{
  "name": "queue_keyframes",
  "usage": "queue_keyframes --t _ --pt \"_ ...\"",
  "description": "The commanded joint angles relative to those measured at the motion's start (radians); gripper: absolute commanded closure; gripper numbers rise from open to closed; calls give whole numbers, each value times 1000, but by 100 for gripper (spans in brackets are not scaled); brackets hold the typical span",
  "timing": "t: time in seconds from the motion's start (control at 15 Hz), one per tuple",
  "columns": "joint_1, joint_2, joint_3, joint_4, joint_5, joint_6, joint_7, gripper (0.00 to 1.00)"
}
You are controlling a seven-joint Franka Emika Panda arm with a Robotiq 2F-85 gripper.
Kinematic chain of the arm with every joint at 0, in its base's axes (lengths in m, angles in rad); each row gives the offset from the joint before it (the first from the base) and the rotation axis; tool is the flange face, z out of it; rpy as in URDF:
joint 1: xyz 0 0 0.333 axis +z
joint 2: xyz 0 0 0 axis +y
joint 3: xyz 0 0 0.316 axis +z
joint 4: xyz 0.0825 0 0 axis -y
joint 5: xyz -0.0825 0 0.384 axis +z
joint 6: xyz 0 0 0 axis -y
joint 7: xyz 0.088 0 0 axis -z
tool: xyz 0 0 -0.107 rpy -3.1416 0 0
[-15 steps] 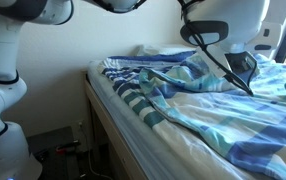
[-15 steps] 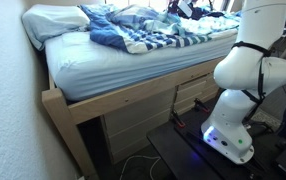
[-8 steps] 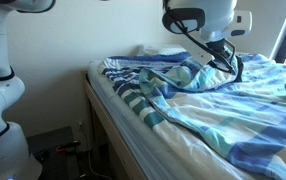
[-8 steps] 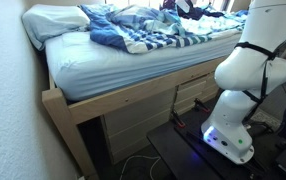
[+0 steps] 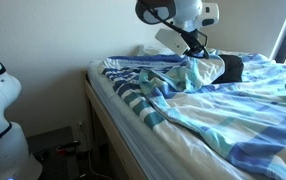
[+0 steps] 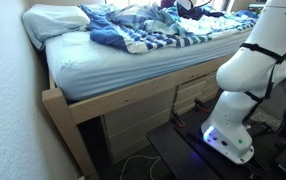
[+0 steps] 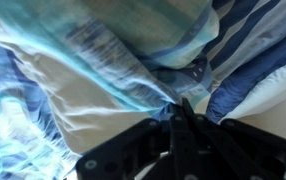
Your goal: Straighten the top bedspread
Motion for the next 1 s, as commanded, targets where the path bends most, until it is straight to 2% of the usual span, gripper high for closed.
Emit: queue_keyframes --t 0.0,0.33,0.93 --pt "53 -132 -30 -136 -43 35 -11 99" --pt "108 -249 -44 -220 -86 69 -5 99" --pt "207 -313 -59 -212 -104 93 -6 99"
